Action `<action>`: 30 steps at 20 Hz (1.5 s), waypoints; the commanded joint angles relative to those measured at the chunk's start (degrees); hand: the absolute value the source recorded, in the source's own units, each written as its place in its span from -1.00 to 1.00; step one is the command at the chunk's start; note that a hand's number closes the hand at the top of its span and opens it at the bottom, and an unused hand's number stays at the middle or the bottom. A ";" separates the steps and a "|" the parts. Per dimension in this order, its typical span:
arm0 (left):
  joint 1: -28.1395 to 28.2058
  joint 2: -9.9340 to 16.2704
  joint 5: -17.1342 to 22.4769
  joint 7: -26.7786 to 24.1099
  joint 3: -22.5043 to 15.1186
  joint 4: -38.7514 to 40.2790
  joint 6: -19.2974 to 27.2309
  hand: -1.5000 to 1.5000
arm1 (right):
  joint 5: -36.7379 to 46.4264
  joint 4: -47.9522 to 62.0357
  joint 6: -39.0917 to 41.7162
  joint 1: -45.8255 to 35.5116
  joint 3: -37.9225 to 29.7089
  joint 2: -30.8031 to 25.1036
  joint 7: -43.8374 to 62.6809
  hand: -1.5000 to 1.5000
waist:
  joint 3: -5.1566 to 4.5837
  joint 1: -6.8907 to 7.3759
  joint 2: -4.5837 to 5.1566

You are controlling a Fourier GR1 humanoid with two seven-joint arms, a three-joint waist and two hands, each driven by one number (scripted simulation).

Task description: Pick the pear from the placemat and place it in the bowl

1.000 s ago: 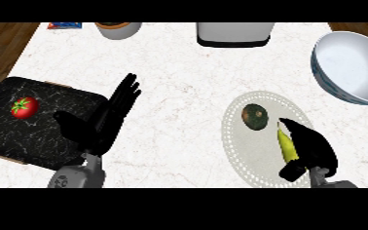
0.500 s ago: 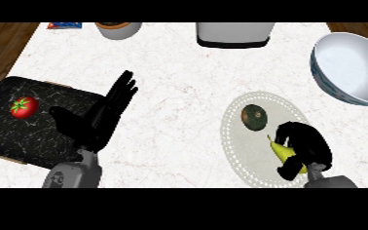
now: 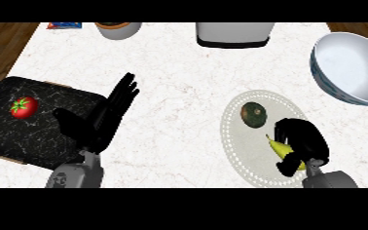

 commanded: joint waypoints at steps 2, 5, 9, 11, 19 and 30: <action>1.53 0.69 0.49 2.51 0.68 -3.22 0.33 0.00 | -0.93 0.64 2.22 -0.19 -0.81 -6.02 -9.75 1.00 | 0.33 0.14 0.16; -0.10 -0.83 -0.69 1.62 -0.11 -1.65 0.79 0.00 | 3.34 -3.85 1.94 -0.91 -0.45 -4.50 -5.06 1.00 | 0.32 -0.03 0.16; 0.63 -0.90 -1.40 0.67 0.02 -1.96 1.29 0.00 | 2.38 -14.57 0.66 4.03 -3.40 -6.34 -3.73 1.00 | 0.30 -0.41 0.07; 1.04 -2.10 -1.12 2.47 -1.15 -3.46 1.93 0.00 | -0.78 -20.90 2.71 5.79 -6.15 -7.69 -4.08 1.00 | 0.30 -0.62 -0.03; 1.01 -1.93 -1.72 0.36 -0.30 -0.65 1.75 0.00 | -5.71 -47.35 11.53 5.48 -12.66 -7.39 5.90 1.00 | 0.24 -1.14 -0.10; 0.30 -1.19 -1.17 1.30 0.15 -1.97 0.23 0.00 | -16.42 -42.55 20.06 -9.05 -28.66 -11.21 7.75 1.00 | 0.31 0.13 0.20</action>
